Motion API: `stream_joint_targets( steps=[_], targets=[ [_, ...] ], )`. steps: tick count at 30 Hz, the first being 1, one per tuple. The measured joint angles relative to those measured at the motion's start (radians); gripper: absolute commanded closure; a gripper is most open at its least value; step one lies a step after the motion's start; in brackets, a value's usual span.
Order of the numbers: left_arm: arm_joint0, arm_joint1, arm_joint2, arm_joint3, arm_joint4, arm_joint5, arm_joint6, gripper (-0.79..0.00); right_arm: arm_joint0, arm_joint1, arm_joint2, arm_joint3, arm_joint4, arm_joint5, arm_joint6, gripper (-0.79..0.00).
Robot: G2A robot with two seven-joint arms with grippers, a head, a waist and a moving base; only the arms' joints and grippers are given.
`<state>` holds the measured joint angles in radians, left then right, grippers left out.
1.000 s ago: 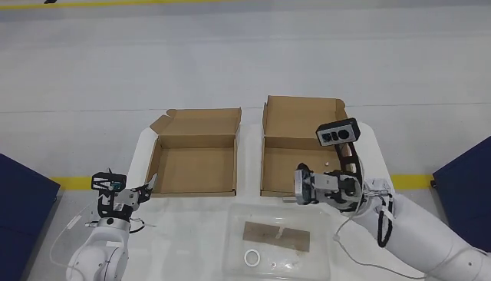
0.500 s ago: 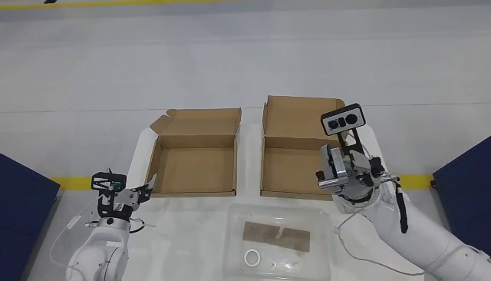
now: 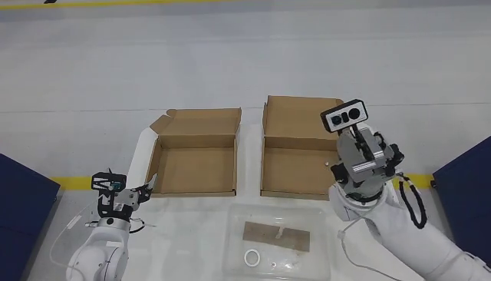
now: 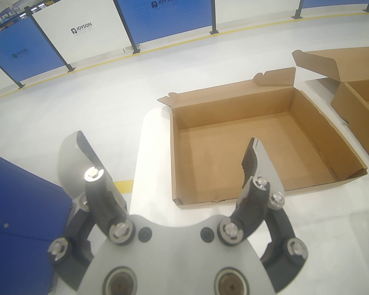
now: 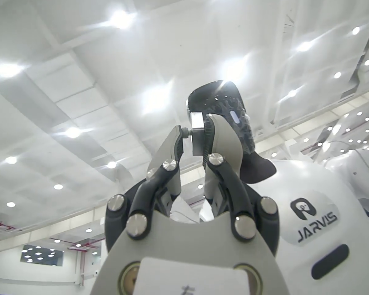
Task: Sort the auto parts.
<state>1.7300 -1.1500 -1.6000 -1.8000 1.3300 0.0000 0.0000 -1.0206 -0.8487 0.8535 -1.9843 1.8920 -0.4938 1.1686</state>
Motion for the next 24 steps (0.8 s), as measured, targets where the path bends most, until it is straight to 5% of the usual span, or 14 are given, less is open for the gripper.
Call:
stream_joint_targets(
  steps=[12,24],
  targets=[
    [0.000,0.000,0.000,0.000,0.000,0.000,0.000,-0.785,-0.004,-0.061,0.035,0.001,-0.009,0.059,-0.008,0.000],
    [0.000,0.000,0.000,0.000,0.000,0.000,0.000,-0.785,-0.032,-0.083,0.108,0.021,-0.296,0.092,-0.066,0.000]
  ],
)
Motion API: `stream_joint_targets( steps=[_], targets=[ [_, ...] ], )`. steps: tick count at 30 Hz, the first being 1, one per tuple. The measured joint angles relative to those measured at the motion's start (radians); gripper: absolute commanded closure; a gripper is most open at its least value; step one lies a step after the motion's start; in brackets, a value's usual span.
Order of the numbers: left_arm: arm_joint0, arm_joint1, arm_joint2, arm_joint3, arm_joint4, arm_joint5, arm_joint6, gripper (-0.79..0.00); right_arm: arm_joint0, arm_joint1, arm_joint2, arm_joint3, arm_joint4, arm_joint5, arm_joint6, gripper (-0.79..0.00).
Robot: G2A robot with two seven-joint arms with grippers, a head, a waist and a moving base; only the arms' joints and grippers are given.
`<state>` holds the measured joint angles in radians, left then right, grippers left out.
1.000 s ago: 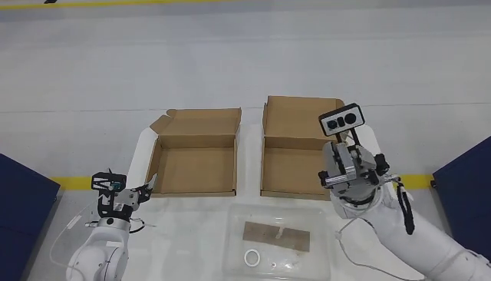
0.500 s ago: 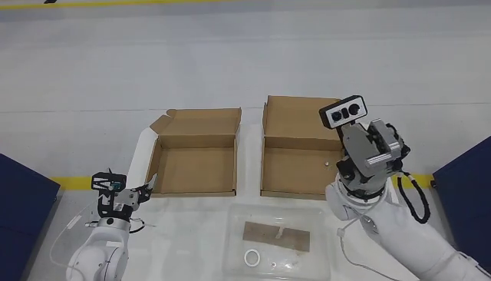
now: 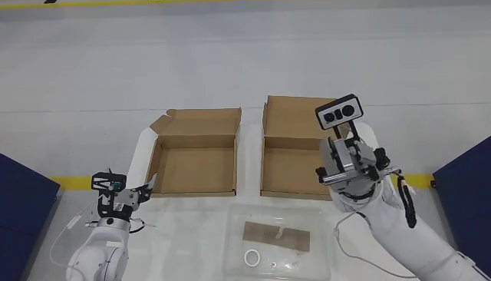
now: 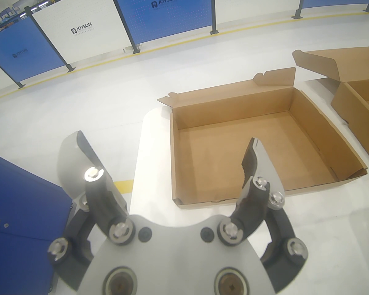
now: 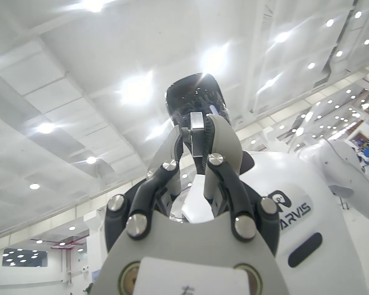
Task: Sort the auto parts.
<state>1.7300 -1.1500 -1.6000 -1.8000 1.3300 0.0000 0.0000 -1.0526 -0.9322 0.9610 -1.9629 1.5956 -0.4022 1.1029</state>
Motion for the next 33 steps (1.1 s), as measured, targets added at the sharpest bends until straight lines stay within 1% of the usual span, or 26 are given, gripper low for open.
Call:
stream_joint_targets(
  steps=[6,13,18,21,28,33],
  targets=[
    [0.000,0.000,0.000,0.000,0.000,0.000,0.000,-0.785,-0.036,-0.013,0.037,-0.023,0.005,0.016,-0.006,0.000],
    [0.000,0.000,0.000,0.000,0.000,0.000,0.000,-0.785,-0.075,-0.044,0.061,-0.051,0.166,0.003,0.009,0.000],
    [0.000,0.000,0.000,0.000,0.000,0.000,0.000,-0.785,-0.085,-0.065,0.074,-0.056,0.227,0.008,0.014,0.000],
    [0.000,0.000,0.000,0.000,0.000,0.000,0.000,-0.785,-0.085,-0.074,0.087,-0.049,0.203,0.014,0.014,0.000],
    [0.000,0.000,0.000,0.000,0.000,0.000,0.000,-0.785,-0.082,-0.085,0.121,-0.038,0.038,0.045,-0.010,0.000],
    [0.000,0.000,0.000,0.000,0.000,0.000,0.000,-0.785,-0.087,-0.094,0.140,-0.038,-0.039,0.050,-0.021,0.000]
  ],
)
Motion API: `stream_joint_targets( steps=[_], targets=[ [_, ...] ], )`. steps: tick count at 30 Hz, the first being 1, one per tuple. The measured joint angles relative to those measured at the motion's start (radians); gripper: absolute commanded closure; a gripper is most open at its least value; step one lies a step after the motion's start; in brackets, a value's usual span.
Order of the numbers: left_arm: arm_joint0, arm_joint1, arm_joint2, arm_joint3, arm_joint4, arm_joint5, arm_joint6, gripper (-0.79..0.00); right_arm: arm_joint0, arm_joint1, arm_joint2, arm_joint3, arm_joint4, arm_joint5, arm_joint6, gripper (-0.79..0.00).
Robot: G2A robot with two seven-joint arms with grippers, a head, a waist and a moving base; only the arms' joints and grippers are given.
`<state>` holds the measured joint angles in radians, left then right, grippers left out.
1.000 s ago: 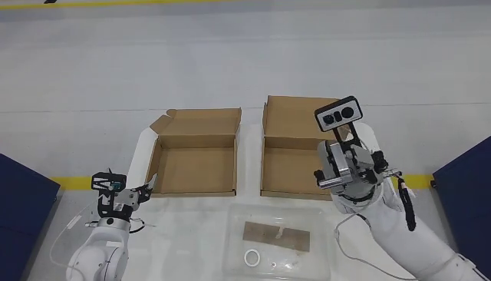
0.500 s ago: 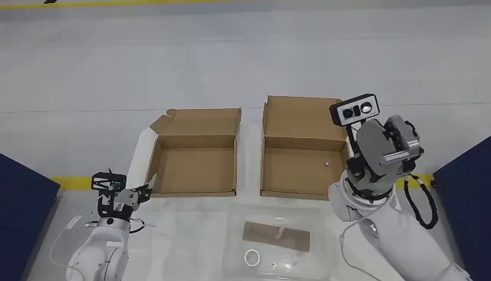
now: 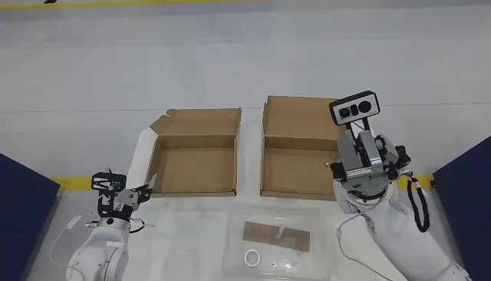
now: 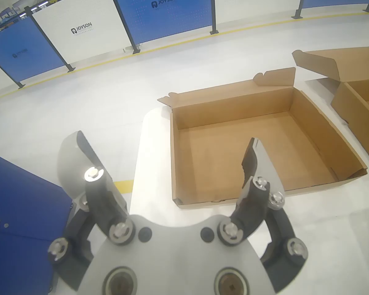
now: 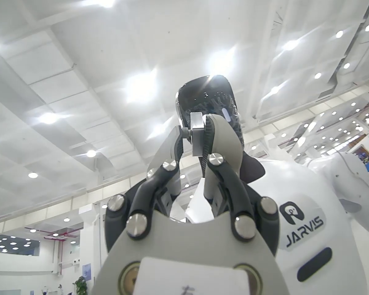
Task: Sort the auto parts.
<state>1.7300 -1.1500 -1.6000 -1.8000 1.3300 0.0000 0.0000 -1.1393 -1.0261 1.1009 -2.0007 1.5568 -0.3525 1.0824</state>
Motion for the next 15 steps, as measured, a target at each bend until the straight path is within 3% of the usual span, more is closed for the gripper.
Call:
stream_joint_targets(
  steps=[15],
  targets=[
    [0.000,0.000,0.000,0.000,0.000,0.000,0.000,-0.785,-0.023,-0.045,0.054,-0.013,-0.017,-0.155,0.049,0.000]
  ],
)
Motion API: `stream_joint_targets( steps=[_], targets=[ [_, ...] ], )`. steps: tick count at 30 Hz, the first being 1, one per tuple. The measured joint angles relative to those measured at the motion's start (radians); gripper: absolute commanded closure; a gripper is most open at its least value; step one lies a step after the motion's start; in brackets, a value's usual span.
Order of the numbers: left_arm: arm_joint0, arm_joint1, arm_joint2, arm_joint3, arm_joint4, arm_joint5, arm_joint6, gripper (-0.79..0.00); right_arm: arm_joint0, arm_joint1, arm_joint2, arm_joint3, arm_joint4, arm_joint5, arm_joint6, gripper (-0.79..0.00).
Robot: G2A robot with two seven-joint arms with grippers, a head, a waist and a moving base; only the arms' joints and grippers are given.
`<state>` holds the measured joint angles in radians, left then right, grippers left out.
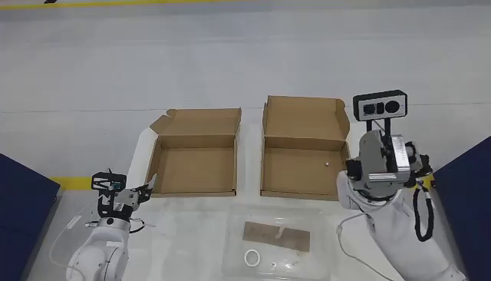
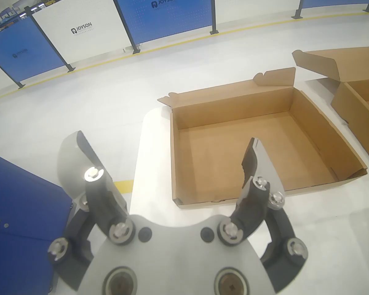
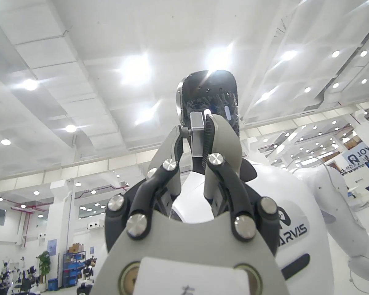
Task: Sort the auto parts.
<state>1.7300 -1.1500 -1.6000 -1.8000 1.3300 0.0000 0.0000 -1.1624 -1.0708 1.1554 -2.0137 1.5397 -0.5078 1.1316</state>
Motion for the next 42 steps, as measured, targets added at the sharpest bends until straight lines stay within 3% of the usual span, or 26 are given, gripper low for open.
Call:
stream_joint_targets(
  steps=[5,42],
  targets=[
    [0.000,0.000,0.000,0.000,0.000,0.000,0.000,-0.785,-0.004,-0.017,0.007,-0.001,0.017,-0.040,0.037,0.000],
    [0.000,0.000,0.000,0.000,0.000,0.000,0.000,-0.785,-0.046,-0.069,0.099,-0.014,-0.246,0.079,-0.012,0.000]
  ],
)
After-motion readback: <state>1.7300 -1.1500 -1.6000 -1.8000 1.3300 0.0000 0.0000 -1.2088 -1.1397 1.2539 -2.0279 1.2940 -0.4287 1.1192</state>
